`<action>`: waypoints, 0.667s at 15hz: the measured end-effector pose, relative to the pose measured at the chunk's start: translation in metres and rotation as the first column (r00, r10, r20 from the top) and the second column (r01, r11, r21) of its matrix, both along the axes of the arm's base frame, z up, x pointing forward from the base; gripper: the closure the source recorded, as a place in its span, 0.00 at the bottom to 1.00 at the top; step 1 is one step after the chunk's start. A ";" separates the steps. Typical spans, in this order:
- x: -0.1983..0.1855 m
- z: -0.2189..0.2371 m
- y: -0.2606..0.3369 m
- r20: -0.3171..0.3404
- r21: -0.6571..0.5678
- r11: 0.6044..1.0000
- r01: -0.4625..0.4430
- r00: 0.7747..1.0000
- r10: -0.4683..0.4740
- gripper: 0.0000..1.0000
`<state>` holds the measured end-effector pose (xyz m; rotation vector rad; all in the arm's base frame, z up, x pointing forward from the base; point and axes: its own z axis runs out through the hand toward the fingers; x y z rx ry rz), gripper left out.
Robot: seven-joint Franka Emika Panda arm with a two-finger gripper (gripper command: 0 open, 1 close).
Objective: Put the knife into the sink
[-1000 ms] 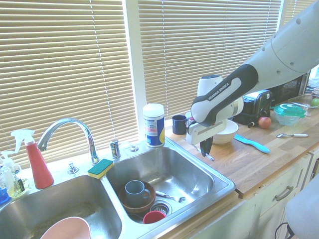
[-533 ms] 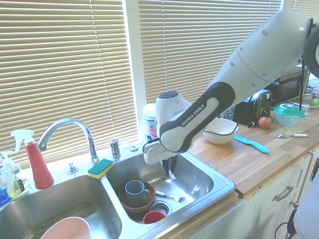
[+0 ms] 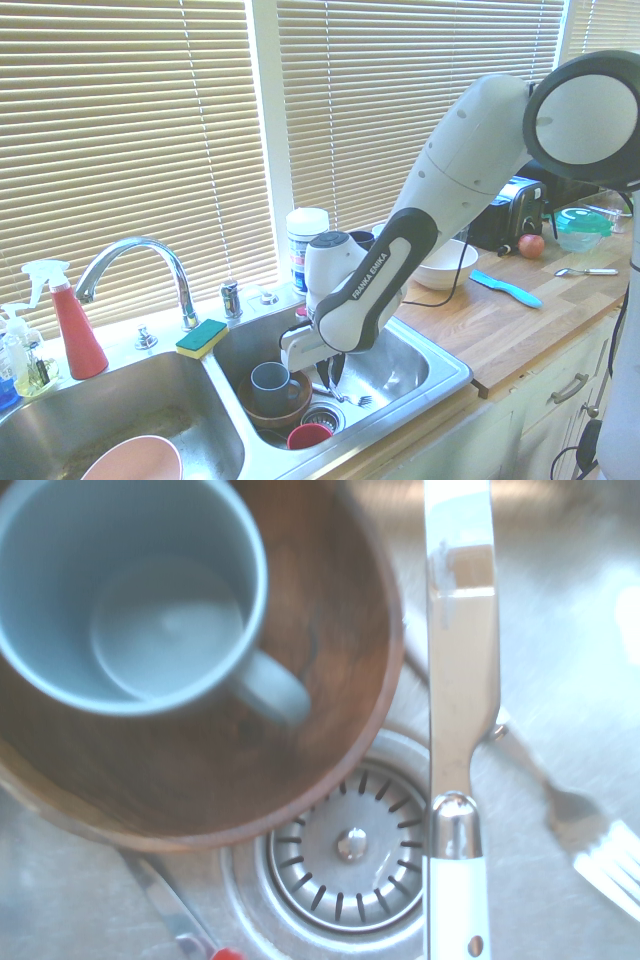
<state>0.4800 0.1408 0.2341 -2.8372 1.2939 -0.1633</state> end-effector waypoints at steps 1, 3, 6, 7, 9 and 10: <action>0.004 -0.009 -0.003 -0.009 -0.002 1.000 0.005 1.000 -0.005 1.00; 0.010 -0.026 -0.011 -0.026 -0.008 1.000 0.010 1.000 -0.011 1.00; 0.018 -0.047 -0.019 -0.042 -0.007 1.000 0.015 0.999 -0.015 1.00; 0.020 -0.053 -0.021 -0.044 -0.002 1.000 0.016 0.999 -0.016 1.00; 0.026 -0.065 -0.026 -0.050 0.005 1.000 0.021 0.999 -0.020 1.00; 0.030 -0.070 -0.028 -0.052 0.009 1.000 0.022 0.998 -0.021 1.00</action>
